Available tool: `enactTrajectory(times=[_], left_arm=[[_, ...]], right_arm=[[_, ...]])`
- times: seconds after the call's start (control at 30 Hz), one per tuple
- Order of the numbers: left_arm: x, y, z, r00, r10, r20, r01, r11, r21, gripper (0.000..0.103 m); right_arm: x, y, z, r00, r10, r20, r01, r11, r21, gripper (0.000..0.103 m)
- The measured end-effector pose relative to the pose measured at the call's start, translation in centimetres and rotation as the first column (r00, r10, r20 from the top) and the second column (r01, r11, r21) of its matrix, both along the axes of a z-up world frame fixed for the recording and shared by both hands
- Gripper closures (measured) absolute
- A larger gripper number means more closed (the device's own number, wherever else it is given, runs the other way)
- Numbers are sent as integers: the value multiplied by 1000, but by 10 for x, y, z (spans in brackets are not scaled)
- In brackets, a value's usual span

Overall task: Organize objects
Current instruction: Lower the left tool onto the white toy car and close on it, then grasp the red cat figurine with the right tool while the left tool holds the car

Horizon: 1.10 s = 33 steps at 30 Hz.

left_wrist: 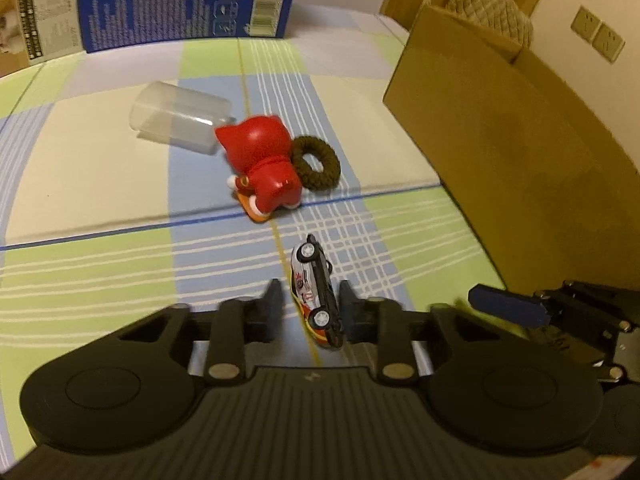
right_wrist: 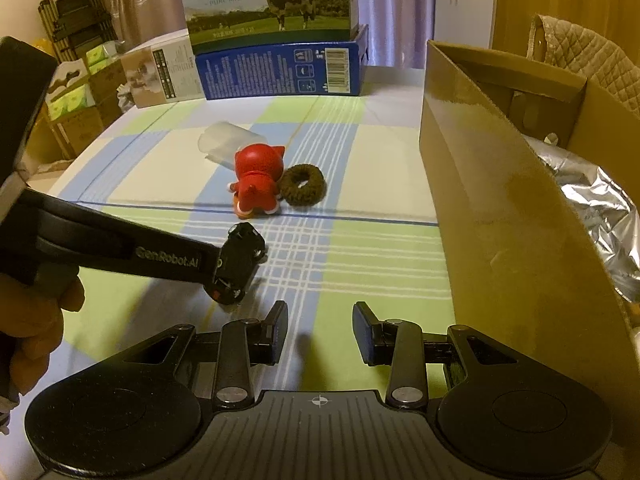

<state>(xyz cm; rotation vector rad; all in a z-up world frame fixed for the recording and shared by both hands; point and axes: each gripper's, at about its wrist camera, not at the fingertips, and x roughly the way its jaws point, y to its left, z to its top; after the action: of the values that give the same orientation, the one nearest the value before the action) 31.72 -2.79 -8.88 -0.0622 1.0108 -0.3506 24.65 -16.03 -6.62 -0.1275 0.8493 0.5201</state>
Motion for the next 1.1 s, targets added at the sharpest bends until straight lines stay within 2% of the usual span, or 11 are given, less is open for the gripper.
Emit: enactTrajectory(times=[0.07,0.2,0.37,0.5,0.7,0.9,1.0,1.1], left_arm=[[0,1,1,1000,-6,-4,6,1000,0,85],[-10,14,8,1000,14,18,-15,999,47,86],[-21,52,9,994,102,36,-105,990,90,86],[-17,78,9,984,175,40,-177,982,71,86],[-9,92,10,979,194,61,-197,979,46,86],[-2,104,7,973,219,70,-222,975,30,86],[2,109,8,969,236,79,-237,971,16,86],[8,112,7,966,244,87,-246,969,11,86]], right_arm=[[1,-1,-1,1000,-6,-8,6,1000,4,69],[2,-2,-1,1000,-14,-23,15,1000,24,69],[8,9,0,1000,2,-16,-2,999,43,69],[18,25,4,999,46,26,-47,997,59,69],[39,52,6,990,105,93,-112,991,73,69],[64,68,3,988,102,118,-114,988,100,69],[73,78,1,984,115,135,-129,987,97,69],[81,89,-3,980,126,155,-138,988,66,64]])
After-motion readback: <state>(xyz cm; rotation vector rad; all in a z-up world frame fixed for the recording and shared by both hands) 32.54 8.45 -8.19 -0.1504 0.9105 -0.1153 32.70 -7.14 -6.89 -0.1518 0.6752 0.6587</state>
